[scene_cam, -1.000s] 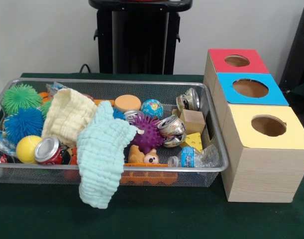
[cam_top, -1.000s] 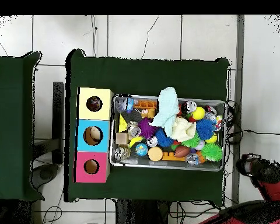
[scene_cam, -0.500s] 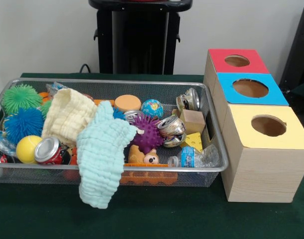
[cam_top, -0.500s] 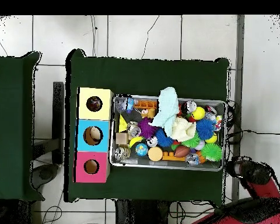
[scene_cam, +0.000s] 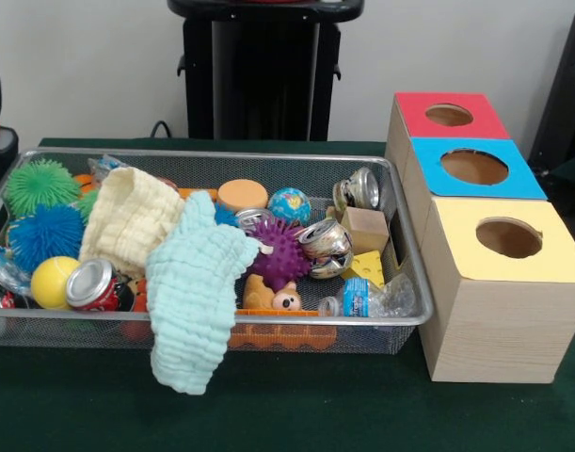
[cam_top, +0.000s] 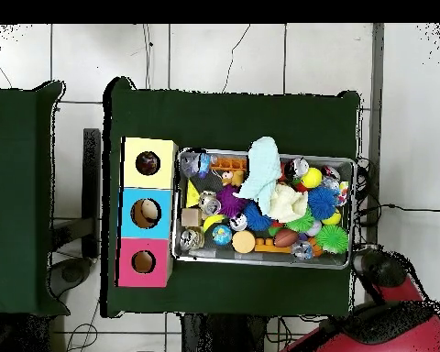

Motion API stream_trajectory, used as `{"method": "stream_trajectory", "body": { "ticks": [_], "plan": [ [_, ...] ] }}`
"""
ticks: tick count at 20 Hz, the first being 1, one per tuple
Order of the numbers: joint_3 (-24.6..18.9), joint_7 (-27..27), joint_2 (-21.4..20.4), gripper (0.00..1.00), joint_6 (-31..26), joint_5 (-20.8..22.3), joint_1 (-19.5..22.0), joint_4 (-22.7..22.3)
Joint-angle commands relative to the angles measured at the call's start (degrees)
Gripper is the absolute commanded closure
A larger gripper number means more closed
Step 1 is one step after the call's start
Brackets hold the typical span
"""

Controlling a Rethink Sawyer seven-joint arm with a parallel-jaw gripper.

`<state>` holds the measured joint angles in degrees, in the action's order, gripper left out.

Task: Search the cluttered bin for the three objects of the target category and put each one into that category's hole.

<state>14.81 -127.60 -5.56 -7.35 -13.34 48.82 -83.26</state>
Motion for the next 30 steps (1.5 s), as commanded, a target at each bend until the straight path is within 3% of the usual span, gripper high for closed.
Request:
{"method": "stream_trajectory", "body": {
  "ticks": [1,6,9,20,25,30],
  "plan": [
    [-6.1,-16.4,-0.1,1.00,5.6,-5.4,-4.0,-7.2],
    [-6.9,-12.2,0.1,1.00,5.2,-5.6,-2.6,-6.1],
    [-7.0,-8.7,-0.6,1.00,1.6,-4.8,-1.0,-4.6],
    [-6.5,-13.9,-2.7,1.00,3.1,-9.1,-5.5,-8.5],
    [-4.5,-16.5,-5.2,1.00,1.9,-13.7,-9.5,-11.0],
    [-3.4,-19.3,-4.6,1.00,4.0,-19.7,-12.5,-12.0]
  ]
}}
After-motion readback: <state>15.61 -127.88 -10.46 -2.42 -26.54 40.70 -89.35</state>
